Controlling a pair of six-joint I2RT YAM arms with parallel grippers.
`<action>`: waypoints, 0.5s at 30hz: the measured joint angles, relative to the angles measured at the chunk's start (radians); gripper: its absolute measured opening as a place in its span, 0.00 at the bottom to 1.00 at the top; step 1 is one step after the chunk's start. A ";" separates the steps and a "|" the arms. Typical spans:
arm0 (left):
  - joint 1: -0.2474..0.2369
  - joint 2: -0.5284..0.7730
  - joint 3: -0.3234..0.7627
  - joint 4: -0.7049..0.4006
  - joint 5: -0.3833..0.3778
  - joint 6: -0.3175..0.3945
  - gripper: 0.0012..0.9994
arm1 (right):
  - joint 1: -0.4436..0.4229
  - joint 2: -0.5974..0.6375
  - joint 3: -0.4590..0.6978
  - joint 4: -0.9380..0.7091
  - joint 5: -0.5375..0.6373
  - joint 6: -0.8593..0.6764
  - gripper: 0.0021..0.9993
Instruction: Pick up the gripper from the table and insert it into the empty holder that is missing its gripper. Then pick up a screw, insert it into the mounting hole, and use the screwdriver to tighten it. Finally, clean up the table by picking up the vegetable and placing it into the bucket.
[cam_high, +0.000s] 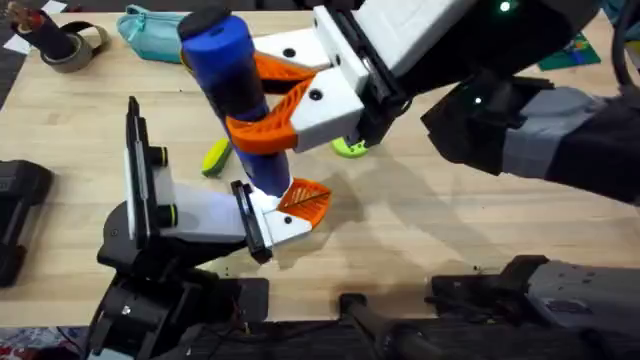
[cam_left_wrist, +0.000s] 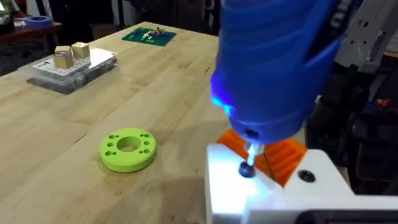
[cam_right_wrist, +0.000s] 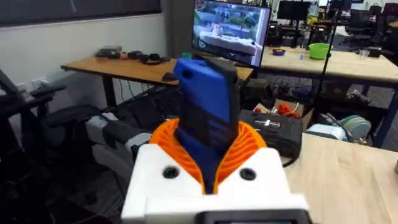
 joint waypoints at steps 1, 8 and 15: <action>0.000 0.000 0.000 0.000 0.000 0.000 0.02 | 0.000 0.000 0.000 0.000 0.000 0.000 0.05; 0.000 0.000 0.000 0.000 0.000 0.000 0.02 | 0.000 0.000 0.000 0.000 0.000 0.000 0.05; 0.000 0.000 0.000 0.000 0.000 0.000 0.02 | 0.000 0.000 -0.001 0.010 0.000 0.000 0.05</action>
